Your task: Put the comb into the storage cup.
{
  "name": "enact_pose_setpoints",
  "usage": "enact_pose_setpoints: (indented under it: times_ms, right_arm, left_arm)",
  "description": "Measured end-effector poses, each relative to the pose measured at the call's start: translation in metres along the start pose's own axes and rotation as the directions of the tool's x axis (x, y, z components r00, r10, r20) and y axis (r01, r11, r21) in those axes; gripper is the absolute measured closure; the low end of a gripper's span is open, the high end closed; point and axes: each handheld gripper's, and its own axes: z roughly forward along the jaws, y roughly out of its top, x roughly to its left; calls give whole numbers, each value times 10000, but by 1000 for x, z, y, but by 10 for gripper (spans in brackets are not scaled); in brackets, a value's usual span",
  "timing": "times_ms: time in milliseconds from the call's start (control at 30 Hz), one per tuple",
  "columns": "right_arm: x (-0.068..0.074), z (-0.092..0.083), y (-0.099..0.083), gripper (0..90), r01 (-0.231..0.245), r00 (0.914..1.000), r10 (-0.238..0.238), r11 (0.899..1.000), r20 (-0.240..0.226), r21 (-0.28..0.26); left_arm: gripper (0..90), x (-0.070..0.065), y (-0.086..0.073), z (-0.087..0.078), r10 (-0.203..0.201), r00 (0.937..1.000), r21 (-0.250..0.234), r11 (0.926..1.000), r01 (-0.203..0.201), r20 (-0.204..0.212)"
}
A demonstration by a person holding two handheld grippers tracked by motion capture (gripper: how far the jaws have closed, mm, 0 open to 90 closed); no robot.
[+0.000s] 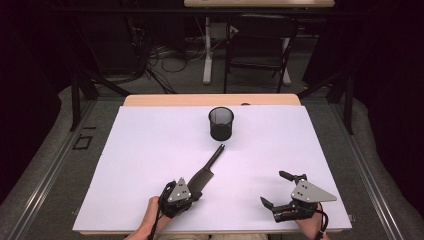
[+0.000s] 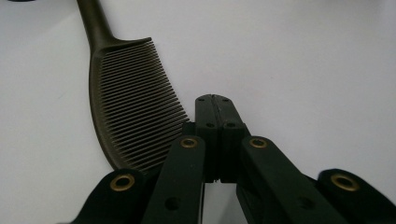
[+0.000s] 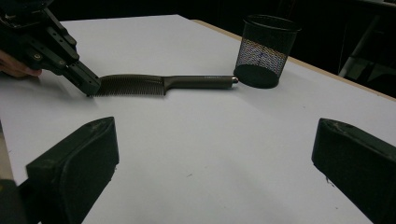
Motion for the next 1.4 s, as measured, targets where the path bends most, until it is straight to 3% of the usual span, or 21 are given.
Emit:
enact_pose_setpoints:
  times_ms: [133,767,1033,1400]
  right_arm:
    - [0,-1,0,2,0,10000,0,10000,27,22]
    - [0,-2,0,3,23,10000,-23,10000,54,21]
    - [0,-3,1,4,95,9999,-95,10000,87,-16]
    - [0,-3,1,4,105,9999,-105,9999,84,2]
  left_arm:
    - [900,-1,0,1,31,9999,310,9995,-27,-126]
    - [900,1,0,-2,8,9973,712,9974,44,-734]
    - [900,4,-1,-5,71,9943,873,9962,22,-1067]
    - [900,14,-4,-11,-214,9871,1018,9941,379,-1589]
